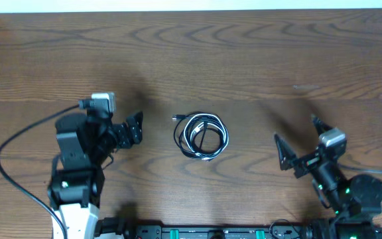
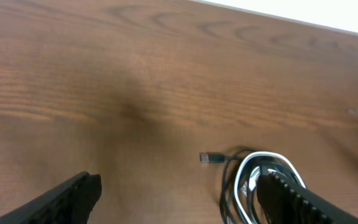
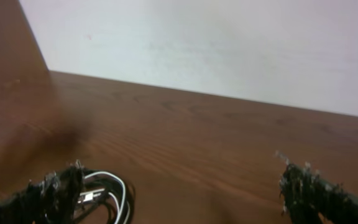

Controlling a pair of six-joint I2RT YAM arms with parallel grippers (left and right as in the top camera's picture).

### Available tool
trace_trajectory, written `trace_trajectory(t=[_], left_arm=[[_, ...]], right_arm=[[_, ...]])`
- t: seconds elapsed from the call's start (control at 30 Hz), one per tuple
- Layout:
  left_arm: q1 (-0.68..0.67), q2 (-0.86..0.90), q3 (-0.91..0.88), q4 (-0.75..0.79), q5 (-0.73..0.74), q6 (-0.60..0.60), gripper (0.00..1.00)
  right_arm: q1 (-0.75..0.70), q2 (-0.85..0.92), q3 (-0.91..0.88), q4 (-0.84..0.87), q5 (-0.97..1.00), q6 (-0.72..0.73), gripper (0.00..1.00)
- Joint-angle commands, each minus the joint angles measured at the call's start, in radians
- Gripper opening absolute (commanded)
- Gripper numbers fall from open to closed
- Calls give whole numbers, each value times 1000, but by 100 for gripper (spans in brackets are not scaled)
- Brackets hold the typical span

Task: Untangle cables
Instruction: 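Reach the left gripper to the black cable end near the bundle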

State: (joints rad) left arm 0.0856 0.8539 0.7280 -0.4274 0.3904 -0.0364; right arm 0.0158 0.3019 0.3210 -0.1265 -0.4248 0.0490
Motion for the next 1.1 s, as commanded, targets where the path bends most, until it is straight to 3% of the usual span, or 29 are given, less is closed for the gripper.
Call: trace_trajectory(t=[0.0, 0.43, 0.6, 0.83, 1.07], left_arm=[[-16, 60, 134, -87, 29, 51, 85], [-65, 312, 528, -506, 31, 51, 85], [-65, 362, 546, -512, 92, 38, 85], [-66, 469, 532, -520, 168, 11, 83], [-138, 652, 531, -532, 167, -25, 76]], right_arm=[[-29, 115, 114, -39, -21, -45, 99], [-91, 628, 605, -365, -164, -117, 99], [-91, 762, 710, -446, -200, -154, 99], [-91, 844, 710, -438, -355, -132, 99], [-86, 882, 710, -443, -367, -131, 84]])
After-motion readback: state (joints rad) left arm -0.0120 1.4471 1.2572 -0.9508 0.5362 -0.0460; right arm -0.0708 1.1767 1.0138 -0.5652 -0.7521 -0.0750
